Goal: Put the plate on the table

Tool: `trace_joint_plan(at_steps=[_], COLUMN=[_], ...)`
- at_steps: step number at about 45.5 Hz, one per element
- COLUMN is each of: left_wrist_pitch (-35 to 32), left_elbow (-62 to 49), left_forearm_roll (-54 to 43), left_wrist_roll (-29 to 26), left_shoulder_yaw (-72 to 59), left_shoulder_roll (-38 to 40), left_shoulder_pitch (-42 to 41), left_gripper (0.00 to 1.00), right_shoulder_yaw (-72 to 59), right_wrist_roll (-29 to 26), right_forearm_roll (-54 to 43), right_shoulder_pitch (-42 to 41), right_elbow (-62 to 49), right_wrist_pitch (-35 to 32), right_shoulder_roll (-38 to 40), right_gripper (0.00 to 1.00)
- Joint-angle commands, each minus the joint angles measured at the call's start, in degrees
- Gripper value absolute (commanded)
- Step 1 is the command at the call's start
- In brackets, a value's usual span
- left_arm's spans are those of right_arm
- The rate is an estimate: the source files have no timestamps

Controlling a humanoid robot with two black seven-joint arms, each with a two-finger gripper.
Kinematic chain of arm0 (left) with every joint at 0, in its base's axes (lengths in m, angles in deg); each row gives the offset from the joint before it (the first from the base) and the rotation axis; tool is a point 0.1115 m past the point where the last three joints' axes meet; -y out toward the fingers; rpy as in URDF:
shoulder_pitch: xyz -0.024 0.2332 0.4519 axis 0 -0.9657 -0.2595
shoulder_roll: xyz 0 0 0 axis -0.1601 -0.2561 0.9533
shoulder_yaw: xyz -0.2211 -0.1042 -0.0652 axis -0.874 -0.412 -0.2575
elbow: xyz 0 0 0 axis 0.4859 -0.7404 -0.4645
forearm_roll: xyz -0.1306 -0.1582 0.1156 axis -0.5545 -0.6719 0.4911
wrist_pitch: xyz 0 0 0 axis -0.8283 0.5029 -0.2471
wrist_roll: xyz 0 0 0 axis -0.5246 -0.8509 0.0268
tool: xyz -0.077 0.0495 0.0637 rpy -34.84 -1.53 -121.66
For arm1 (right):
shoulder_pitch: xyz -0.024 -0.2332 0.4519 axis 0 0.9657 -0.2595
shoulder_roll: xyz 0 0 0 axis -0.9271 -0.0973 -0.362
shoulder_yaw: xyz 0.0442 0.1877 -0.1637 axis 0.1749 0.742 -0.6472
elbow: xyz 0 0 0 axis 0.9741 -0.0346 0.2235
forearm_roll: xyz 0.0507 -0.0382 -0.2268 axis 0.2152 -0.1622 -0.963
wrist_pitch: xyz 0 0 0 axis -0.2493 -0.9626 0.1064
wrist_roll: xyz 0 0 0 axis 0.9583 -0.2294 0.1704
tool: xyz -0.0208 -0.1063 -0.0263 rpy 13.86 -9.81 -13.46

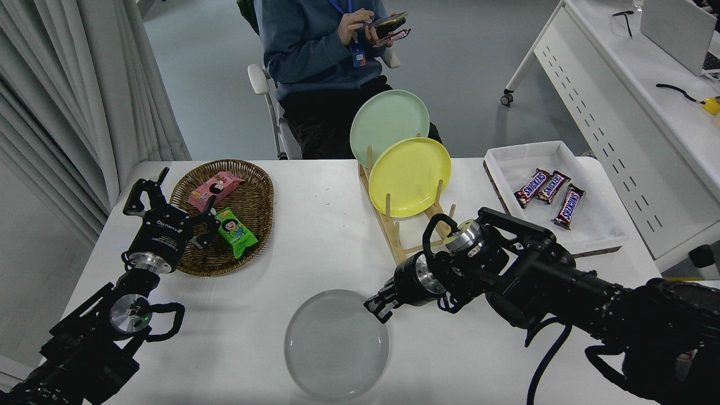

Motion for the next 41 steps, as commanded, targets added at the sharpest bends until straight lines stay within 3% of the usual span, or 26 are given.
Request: trace_joint_plan(at_steps=[1, 41], left_wrist_pitch=[0.0, 0.0], left_elbow=[0.06, 0.06], left_forearm_roll=[0.0, 0.0], left_wrist_roll=[0.0, 0.0], left_shoulder_yaw=[-0.07, 0.02], left_shoulder_roll=[0.0, 0.0], left_shoulder_pitch=[0.0, 0.0], left_gripper=[1.0, 1.0], right_shoulder_yaw=[2.27, 2.18], right_wrist_roll=[-0.04, -0.13], right_forearm_roll=[0.17, 0.17], right_shoulder_pitch=[0.08, 0.86], right_elbow=[-0.29, -0.46], right_wrist_pitch=[2.71, 3.15], right_shoulder_roll=[-0.04, 0.31], right_gripper=[0.0, 0.0])
